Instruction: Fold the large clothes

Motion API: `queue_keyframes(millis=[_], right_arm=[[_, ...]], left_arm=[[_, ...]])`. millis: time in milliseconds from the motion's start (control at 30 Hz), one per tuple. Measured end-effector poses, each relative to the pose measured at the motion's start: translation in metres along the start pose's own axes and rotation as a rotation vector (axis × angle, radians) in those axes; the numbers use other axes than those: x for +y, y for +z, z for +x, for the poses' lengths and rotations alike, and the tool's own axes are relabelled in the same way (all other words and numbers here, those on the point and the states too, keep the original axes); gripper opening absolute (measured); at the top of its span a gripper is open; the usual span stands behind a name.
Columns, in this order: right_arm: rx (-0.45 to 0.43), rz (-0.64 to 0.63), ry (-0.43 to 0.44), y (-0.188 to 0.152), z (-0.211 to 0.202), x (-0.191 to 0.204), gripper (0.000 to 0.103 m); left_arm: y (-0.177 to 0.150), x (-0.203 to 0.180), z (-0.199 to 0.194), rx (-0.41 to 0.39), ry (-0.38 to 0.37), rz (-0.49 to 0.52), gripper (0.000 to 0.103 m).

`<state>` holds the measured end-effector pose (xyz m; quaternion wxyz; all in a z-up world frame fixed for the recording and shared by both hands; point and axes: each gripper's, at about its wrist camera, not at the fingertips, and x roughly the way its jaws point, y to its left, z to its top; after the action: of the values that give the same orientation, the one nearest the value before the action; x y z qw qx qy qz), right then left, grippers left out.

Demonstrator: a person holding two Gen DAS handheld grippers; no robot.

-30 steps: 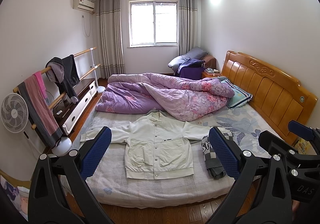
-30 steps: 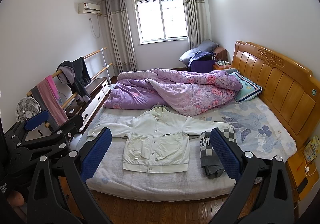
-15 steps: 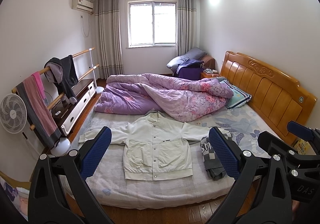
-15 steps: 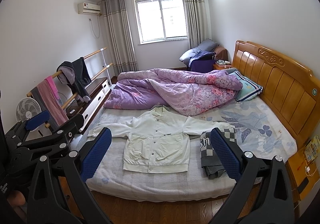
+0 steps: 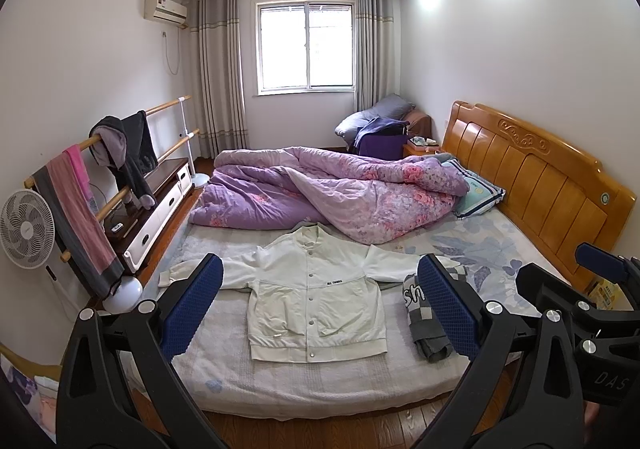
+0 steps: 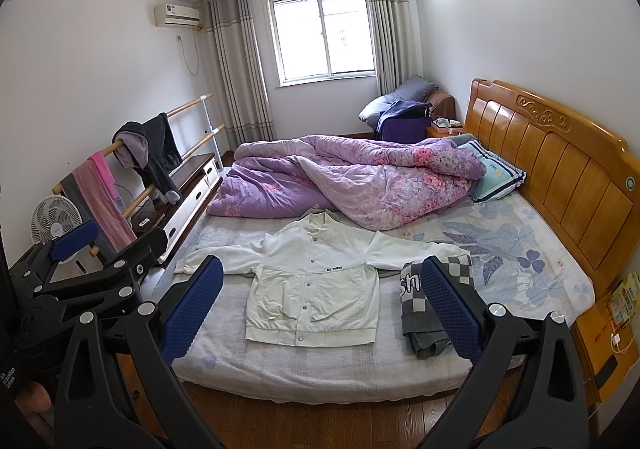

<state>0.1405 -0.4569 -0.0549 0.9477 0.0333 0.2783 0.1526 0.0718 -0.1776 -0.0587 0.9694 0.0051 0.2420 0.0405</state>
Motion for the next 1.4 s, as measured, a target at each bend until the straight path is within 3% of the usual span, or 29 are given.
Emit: queue_keyframes(millis=[1400], right_arm=[[0.013,0.008,-0.001,-0.002,0.007,-0.006,0.095]], left_arm=[[-0.007,0.009,0.020,0.025,-0.005,-0.003,0.098]])
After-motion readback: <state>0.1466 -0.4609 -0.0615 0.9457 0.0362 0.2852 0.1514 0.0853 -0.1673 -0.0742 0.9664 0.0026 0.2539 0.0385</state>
